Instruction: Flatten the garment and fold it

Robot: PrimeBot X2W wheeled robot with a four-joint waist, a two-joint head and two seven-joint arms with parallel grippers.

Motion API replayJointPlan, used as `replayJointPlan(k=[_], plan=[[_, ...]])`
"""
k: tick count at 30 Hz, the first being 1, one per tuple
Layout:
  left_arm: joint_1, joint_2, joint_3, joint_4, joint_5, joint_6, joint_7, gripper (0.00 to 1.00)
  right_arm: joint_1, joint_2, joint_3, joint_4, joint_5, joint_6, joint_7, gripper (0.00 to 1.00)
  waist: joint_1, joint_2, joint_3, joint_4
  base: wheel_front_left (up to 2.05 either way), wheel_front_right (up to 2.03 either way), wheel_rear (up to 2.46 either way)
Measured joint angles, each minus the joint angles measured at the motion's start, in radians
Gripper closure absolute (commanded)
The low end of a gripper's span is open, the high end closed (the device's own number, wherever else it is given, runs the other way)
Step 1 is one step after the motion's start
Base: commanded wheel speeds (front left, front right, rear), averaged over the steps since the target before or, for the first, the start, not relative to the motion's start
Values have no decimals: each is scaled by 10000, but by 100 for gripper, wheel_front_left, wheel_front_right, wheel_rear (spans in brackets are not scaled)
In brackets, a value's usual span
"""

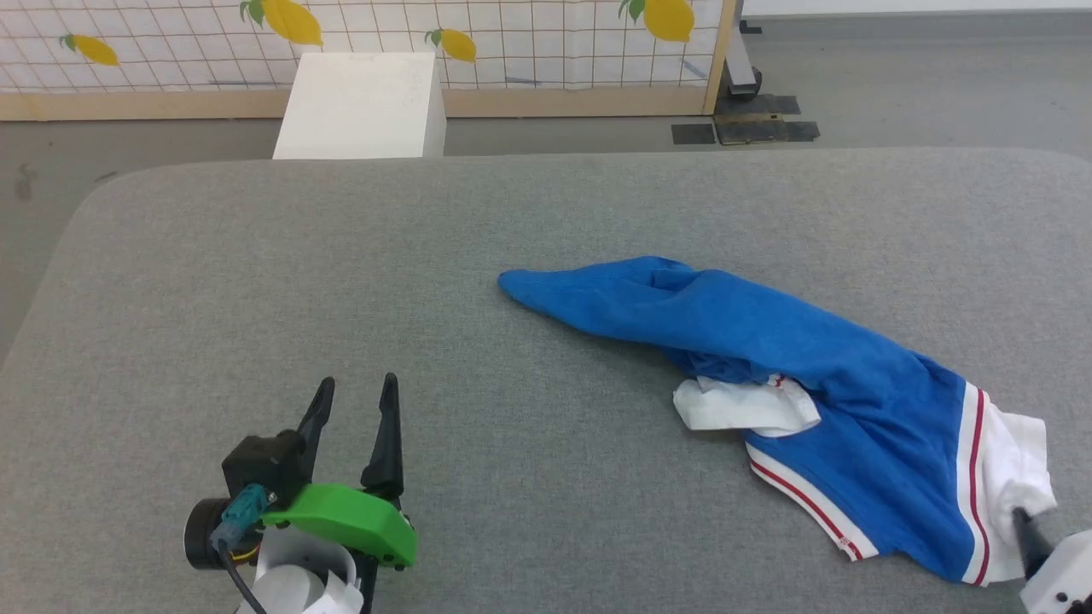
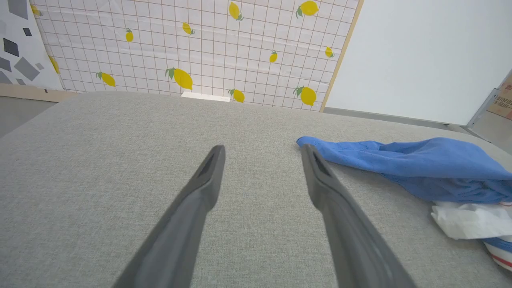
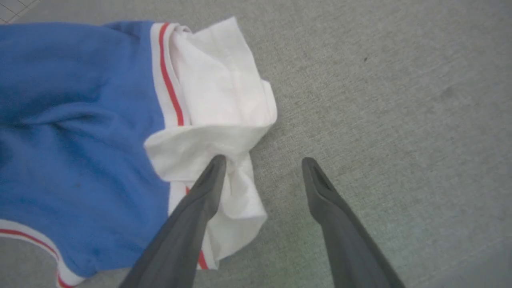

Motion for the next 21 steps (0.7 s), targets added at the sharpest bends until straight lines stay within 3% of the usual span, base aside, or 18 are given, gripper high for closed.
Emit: replayJointPlan(k=[5,9,16,21], plan=[[121,29,-13,17,-15,13,27,0,2,581,-853,-568,-968,0,-1661,0,0,0,-127,77,0,0,0],[252,65,-17,15,-59,58,29,0,2,830,-564,-1271,-1448,0,-2006,0,0,0,-292,135,0,0,0],[351,86,-107,-27,-84,92,123,0,-18,784,2119,-2721,-1455,2,-159,0,0,0,-562,259,0,0,0],[353,88,-209,-111,-84,92,161,0,-525,42,4305,-3396,-1085,2,1277,0,0,0,-578,444,0,0,0]])
